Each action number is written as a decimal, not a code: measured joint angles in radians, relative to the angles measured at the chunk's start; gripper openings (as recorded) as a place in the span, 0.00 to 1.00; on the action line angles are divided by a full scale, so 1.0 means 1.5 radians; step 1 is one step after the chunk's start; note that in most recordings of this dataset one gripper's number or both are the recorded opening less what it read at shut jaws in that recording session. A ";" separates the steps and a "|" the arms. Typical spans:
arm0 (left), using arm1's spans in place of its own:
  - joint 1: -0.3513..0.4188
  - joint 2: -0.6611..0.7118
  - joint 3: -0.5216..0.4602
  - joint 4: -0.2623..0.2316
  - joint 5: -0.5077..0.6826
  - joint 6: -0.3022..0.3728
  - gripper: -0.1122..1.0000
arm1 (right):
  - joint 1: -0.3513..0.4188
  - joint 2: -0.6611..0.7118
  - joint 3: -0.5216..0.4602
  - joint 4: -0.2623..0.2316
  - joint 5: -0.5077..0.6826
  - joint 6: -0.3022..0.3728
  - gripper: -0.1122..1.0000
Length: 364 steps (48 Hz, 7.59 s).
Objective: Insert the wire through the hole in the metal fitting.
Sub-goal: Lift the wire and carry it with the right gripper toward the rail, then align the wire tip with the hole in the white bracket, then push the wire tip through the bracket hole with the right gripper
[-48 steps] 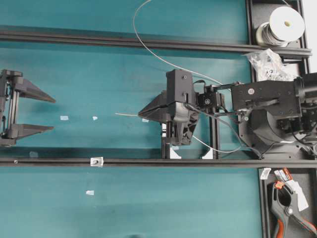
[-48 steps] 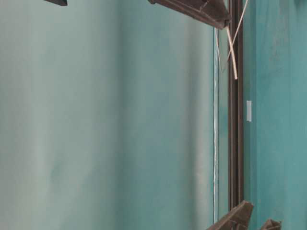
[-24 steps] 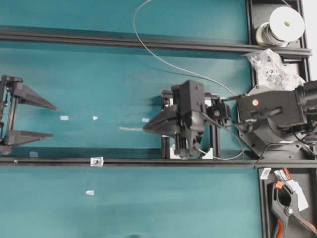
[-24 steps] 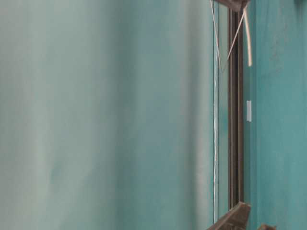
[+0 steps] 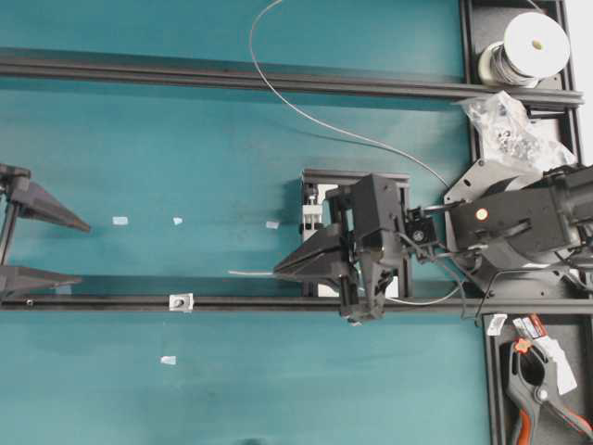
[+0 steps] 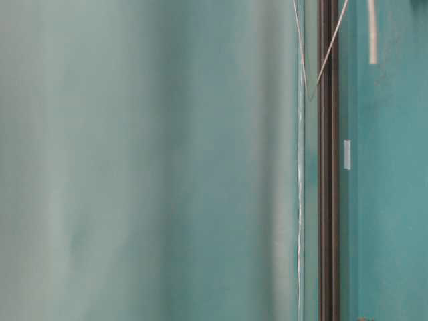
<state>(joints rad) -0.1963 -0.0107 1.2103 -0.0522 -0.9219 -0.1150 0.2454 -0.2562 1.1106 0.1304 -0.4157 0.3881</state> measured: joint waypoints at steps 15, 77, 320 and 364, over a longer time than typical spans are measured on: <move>-0.029 0.052 -0.010 0.000 -0.047 -0.007 0.86 | 0.080 0.115 0.007 0.108 -0.181 -0.042 0.10; -0.061 0.195 -0.069 -0.008 -0.174 -0.028 0.86 | 0.235 0.191 -0.026 0.406 -0.263 -0.210 0.10; -0.061 0.228 -0.124 -0.007 -0.163 -0.015 0.86 | 0.152 0.285 -0.119 0.365 -0.251 -0.283 0.10; -0.061 0.228 -0.134 -0.007 -0.162 -0.008 0.86 | 0.138 0.325 -0.152 0.365 -0.275 -0.288 0.10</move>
<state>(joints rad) -0.2884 0.3313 1.0094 -0.0629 -1.1643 -0.1273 0.4525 0.2316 0.8820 0.6780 -0.8283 -0.0445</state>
